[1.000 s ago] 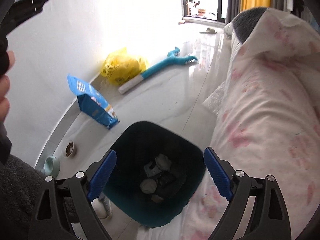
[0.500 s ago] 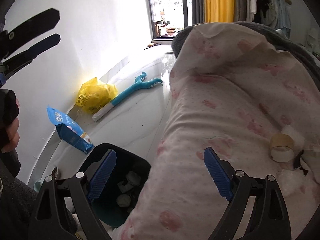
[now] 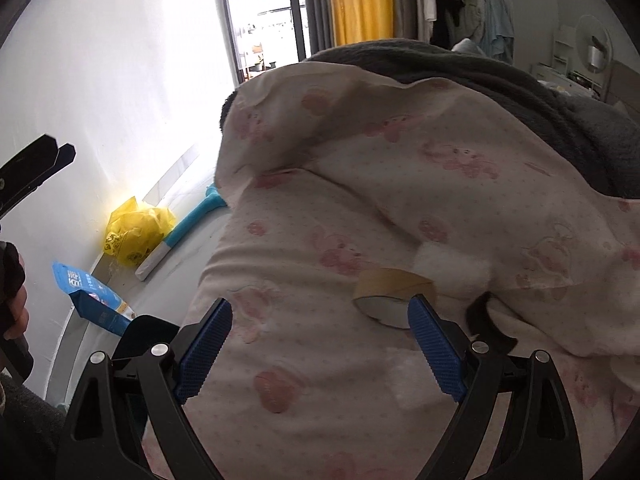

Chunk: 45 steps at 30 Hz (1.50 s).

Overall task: Collect trash
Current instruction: 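Move both open tools back to the items on the bed, then grasp the black scrap with the right tool while the left tool grasps the bubble wrap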

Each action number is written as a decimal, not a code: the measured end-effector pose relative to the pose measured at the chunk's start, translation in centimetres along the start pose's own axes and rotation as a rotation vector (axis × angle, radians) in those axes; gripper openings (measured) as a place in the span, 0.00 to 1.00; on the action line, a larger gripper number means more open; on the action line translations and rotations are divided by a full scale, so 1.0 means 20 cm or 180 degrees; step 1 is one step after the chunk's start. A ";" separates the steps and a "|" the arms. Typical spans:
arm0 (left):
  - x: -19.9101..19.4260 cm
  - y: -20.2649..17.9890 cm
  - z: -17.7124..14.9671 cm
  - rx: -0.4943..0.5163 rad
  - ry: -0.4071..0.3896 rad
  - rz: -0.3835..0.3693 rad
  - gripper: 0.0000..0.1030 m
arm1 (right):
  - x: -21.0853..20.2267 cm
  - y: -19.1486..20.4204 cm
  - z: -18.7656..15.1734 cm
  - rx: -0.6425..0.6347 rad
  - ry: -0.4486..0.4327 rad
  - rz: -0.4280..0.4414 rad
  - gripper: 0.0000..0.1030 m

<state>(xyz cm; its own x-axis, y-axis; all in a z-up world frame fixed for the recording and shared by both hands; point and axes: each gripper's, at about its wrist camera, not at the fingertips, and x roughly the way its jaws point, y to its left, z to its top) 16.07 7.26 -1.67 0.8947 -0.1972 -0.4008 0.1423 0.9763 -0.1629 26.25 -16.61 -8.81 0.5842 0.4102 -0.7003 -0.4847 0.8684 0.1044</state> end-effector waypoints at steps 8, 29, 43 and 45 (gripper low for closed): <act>0.13 -0.11 -0.04 0.0087 0.0129 -0.0098 0.96 | -0.03 -0.23 -0.03 0.0213 -0.0013 -0.0151 0.88; 0.36 -0.55 -0.27 0.0507 0.0812 -0.0948 0.95 | 0.10 -0.50 -0.05 0.0418 0.0246 -0.0251 0.58; 0.45 -0.67 -0.33 0.0509 0.1003 -0.1083 0.95 | 0.17 -0.52 -0.11 0.0369 0.0437 -0.0227 0.24; 0.47 -0.69 -0.33 0.0507 0.1014 -0.1090 0.95 | 0.16 -0.53 -0.11 0.0367 0.0406 -0.0259 0.20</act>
<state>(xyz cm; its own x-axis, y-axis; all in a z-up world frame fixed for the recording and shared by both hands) 19.72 -8.60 -9.04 0.6149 -0.5022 -0.6081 0.4907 0.8472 -0.2035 31.74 -25.09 -13.77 0.5275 0.3051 -0.7929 -0.3572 0.9264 0.1188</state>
